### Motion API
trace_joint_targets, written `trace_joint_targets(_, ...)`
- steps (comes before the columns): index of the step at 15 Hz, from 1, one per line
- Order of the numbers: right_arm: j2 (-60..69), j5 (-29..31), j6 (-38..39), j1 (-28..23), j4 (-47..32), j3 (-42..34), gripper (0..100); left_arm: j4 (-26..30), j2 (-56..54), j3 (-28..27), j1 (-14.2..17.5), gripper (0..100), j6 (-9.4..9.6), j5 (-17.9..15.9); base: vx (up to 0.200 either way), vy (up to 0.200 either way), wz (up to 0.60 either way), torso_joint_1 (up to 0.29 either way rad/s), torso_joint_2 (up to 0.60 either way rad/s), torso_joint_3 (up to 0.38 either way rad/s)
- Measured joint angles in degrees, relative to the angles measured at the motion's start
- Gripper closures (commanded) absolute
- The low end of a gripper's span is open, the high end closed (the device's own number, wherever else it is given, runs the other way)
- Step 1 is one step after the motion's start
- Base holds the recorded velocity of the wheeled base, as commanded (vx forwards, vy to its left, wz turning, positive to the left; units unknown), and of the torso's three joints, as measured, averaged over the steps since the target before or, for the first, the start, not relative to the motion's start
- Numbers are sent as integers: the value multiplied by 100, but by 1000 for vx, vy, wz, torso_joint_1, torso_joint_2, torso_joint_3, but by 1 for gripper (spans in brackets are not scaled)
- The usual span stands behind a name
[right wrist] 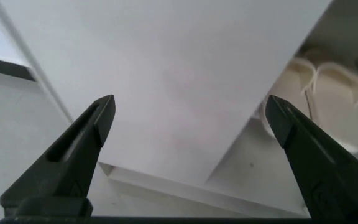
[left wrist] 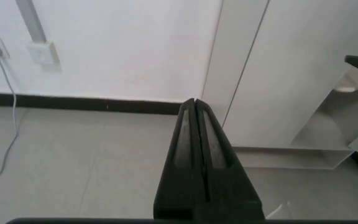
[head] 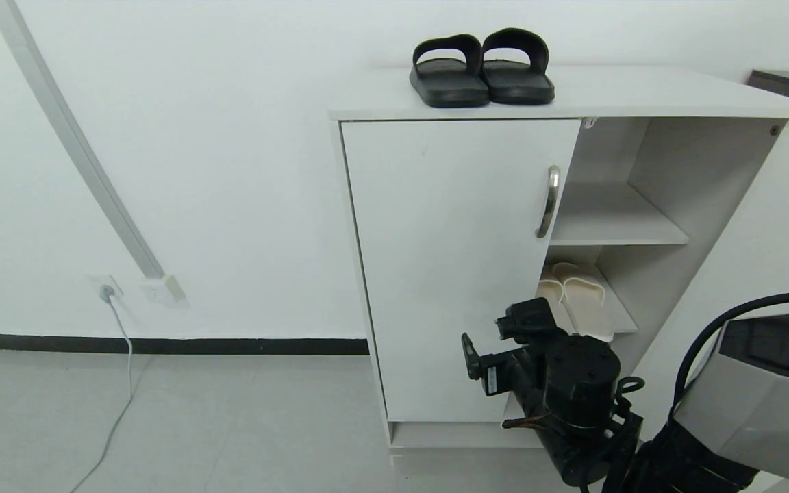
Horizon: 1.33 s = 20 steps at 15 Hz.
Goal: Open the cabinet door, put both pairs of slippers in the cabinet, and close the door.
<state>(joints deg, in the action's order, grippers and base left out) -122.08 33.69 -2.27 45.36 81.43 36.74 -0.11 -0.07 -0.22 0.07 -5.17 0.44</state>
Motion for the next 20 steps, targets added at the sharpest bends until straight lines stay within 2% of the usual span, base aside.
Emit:
trace_joint_targets(10, 0, 5, -35, -13, 2, 2, 0, 4, 0, 4, -2, 100, 2, -1, 0, 0, 0, 139, -467, -333)
trace_joint_targets(20, 0, 5, -35, -11, -6, 0, 0, 4, 0, 4, -5, 100, -2, -1, 0, 0, 0, 206, -518, -316)
